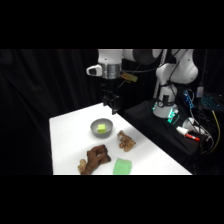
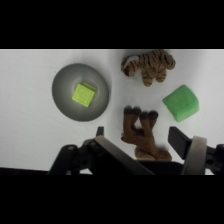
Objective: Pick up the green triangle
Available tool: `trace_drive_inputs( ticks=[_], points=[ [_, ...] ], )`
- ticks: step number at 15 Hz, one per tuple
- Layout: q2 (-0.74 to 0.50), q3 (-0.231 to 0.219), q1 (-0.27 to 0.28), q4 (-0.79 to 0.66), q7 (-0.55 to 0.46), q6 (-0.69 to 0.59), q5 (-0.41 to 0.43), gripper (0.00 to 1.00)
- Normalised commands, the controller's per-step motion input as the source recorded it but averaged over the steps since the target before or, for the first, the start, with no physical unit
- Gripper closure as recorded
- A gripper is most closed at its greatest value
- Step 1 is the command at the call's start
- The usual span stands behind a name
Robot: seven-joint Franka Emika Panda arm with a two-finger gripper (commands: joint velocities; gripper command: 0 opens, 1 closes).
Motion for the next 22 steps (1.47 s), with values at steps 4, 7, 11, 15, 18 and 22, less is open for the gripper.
trace_drive_inputs(
  ticks=[4,7,11,15,18,22],
  points=[
    [0.10,0.026,0.013,0.01,-0.02,0.13,-0.005,0.00],
    [0.22,0.065,0.073,0.04,0.00,0.30,-0.035,0.00],
    [0.22,0.071,0.109,0.08,-0.01,0.24,-0.016,0.00],
    [0.23,0.056,0.107,0.13,-0.02,0.18,-0.022,0.00],
    [0.33,0.027,0.085,0.20,-0.04,0.19,-0.050,0.00],
    [0.43,-0.004,0.082,0.28,-0.04,0.21,-0.082,0.00]
  ],
)
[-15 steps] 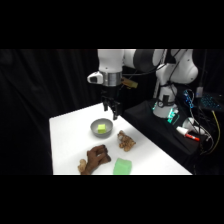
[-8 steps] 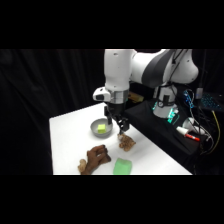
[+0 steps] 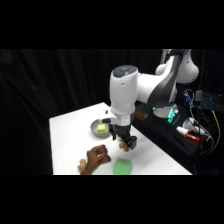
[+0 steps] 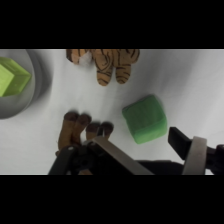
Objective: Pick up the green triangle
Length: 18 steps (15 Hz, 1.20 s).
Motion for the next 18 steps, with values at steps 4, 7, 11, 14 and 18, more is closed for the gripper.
trace_drive_inputs(
  ticks=[4,7,11,14,18],
  points=[
    [0.47,-0.031,0.097,0.38,-0.05,0.10,-0.082,0.00],
    [0.44,-0.042,0.108,0.40,-0.08,0.06,-0.071,0.00],
    [0.38,-0.038,0.079,0.39,-0.14,0.04,-0.047,0.03],
    [0.27,-0.046,0.054,0.31,-0.15,0.03,-0.042,0.30],
    [0.12,-0.056,0.057,0.19,-0.10,-0.08,-0.048,0.61]
  ],
)
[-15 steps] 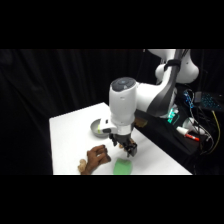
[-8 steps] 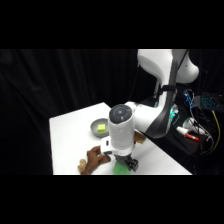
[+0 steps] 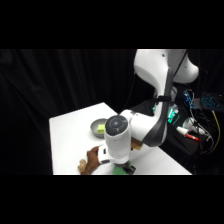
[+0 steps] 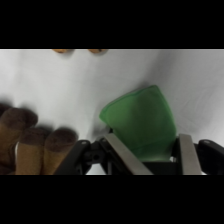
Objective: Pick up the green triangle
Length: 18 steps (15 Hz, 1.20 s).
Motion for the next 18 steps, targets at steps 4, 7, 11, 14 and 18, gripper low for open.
trace_drive_inputs(
  ticks=[4,7,11,14,18],
  points=[
    [-0.18,-0.016,0.033,0.07,-0.09,-0.44,0.010,0.90],
    [-0.36,-0.016,0.027,0.07,-0.06,-0.54,0.004,1.00],
    [-0.36,0.010,-0.017,0.07,-0.09,-0.40,0.020,1.00],
    [-0.30,0.015,-0.028,0.06,-0.05,-0.30,0.026,1.00],
    [-0.23,0.002,-0.037,0.06,0.02,-0.22,0.023,1.00]
  ],
)
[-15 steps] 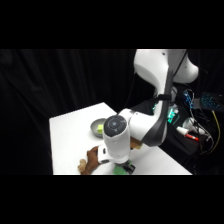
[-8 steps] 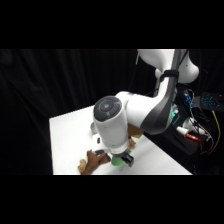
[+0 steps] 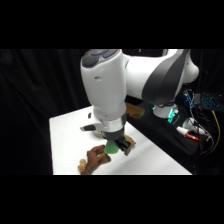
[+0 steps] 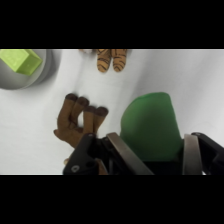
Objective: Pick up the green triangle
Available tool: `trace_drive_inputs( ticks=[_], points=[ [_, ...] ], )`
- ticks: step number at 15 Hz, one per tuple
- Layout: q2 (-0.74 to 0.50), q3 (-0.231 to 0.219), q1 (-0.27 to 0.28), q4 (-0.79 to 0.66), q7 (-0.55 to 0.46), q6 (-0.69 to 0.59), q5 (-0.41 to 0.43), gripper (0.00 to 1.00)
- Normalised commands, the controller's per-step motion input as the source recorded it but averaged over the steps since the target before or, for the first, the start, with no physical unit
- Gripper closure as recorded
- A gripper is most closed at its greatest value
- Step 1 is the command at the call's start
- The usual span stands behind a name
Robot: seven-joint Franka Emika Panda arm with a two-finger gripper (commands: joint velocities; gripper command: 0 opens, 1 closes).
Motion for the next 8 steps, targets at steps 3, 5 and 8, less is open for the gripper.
trace_drive_inputs(
  ticks=[3,5,8],
  points=[
    [-0.17,-0.002,-0.047,0.05,0.03,-0.18,0.025,1.00],
    [-0.13,-0.001,-0.037,0.04,0.03,-0.15,0.015,1.00],
    [-0.10,0.001,-0.028,0.04,0.03,-0.12,0.015,1.00]
  ],
)
